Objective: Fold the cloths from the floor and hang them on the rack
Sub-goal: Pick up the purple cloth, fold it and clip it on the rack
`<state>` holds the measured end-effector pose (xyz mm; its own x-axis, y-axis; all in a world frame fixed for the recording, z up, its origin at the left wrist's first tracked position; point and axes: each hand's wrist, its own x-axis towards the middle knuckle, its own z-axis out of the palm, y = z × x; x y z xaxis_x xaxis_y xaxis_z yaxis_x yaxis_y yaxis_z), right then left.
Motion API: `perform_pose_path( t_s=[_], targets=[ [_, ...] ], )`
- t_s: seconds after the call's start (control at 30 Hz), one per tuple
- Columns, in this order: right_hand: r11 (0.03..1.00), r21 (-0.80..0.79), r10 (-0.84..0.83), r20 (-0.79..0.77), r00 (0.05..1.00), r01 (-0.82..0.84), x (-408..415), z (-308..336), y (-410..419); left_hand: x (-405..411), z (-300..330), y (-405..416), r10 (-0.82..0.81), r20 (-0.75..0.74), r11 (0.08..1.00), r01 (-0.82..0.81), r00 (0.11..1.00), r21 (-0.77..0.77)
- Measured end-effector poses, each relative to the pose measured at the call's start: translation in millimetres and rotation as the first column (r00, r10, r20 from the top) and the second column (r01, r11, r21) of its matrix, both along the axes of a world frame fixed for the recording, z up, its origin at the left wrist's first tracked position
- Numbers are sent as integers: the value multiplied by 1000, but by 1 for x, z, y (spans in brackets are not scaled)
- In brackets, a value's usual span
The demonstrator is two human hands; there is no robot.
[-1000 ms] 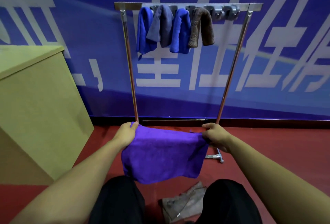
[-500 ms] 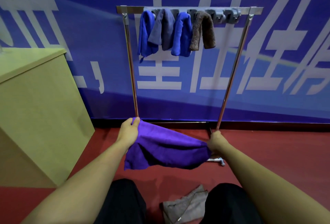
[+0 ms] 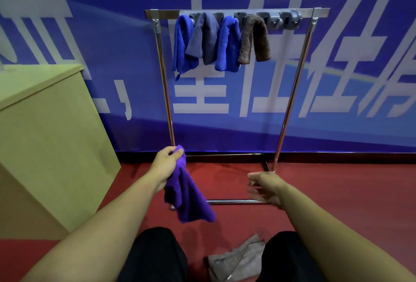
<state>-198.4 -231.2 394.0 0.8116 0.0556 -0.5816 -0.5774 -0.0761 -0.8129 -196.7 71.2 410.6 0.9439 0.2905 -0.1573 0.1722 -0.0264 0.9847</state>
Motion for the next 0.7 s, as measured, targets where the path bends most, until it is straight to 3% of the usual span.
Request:
perform_pose_path(
  t_s=[0.17,0.37,0.43,0.57,0.7],
  targets=[
    [989,-25,142,-18,990,-142,-11,-14,40,1,22,-18,-95,49,992,90,994,88],
    [961,-79,255,-125,959,-265,-20,-25,55,0,44,-33,-103,97,994,98,990,58],
    [966,-93,223,-170,960,-240,-24,-31,51,1,52,-37,-93,136,995,89,986,33],
    [991,133,43,-219,975,-14,-22,-41,42,5,65,-45,-20,210,1000,24,977,-17],
    [971,235,14,-279,960,54,-19,-37,30,7,65,-49,31,244,999,-38,969,26]
  ],
)
